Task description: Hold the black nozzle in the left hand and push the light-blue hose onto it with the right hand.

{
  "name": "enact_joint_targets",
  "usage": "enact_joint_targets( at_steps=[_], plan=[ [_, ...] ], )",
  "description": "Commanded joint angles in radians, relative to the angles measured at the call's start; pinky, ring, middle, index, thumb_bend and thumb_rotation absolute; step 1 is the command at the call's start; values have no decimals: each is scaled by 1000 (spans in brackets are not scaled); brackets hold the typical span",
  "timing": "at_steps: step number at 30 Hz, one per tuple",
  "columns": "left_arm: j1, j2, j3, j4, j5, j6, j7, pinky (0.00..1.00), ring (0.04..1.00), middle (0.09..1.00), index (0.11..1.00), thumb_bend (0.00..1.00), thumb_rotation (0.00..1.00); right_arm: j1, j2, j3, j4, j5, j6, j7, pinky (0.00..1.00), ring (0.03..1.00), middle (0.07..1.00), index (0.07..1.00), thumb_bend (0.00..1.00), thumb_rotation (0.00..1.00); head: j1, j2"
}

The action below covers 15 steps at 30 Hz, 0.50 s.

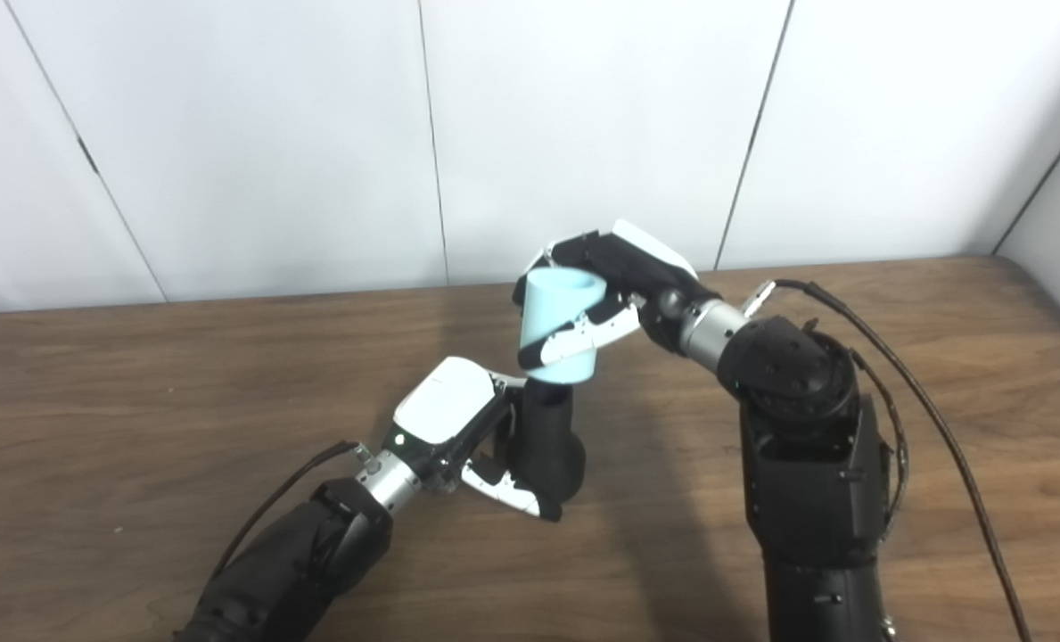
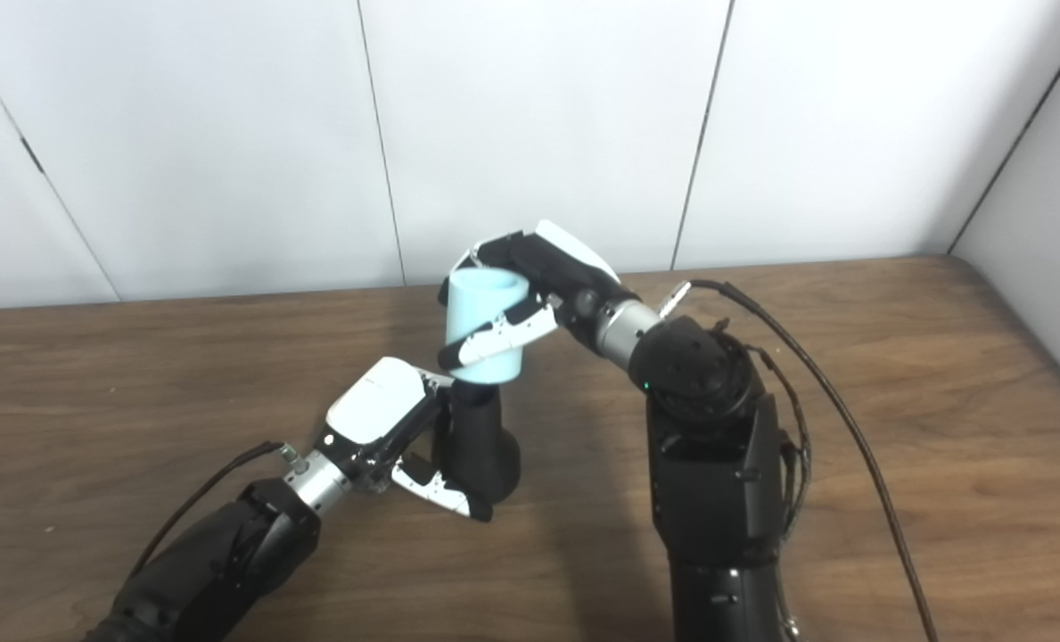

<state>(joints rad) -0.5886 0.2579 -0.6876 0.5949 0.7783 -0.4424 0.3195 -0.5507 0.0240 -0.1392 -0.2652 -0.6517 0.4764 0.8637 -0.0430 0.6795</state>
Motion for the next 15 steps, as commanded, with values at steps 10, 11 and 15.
enact_joint_targets(
  at_steps=[10,11,15],
  plan=[
    [116,-5,-38,51,40,20,-86,306,365,412,520,517,0,19,-73,88,-25,42,-7,-24,344,443,490,485,521,0,7,14],
    [117,-5,-37,50,42,20,-82,299,359,409,520,517,0,24,-75,93,-26,47,-7,-28,337,439,491,488,521,0,8,16],
    [120,-6,-32,48,36,16,-87,303,356,408,523,516,0,40,-91,119,-28,74,-7,-46,335,431,498,486,521,0,8,18]
  ],
)
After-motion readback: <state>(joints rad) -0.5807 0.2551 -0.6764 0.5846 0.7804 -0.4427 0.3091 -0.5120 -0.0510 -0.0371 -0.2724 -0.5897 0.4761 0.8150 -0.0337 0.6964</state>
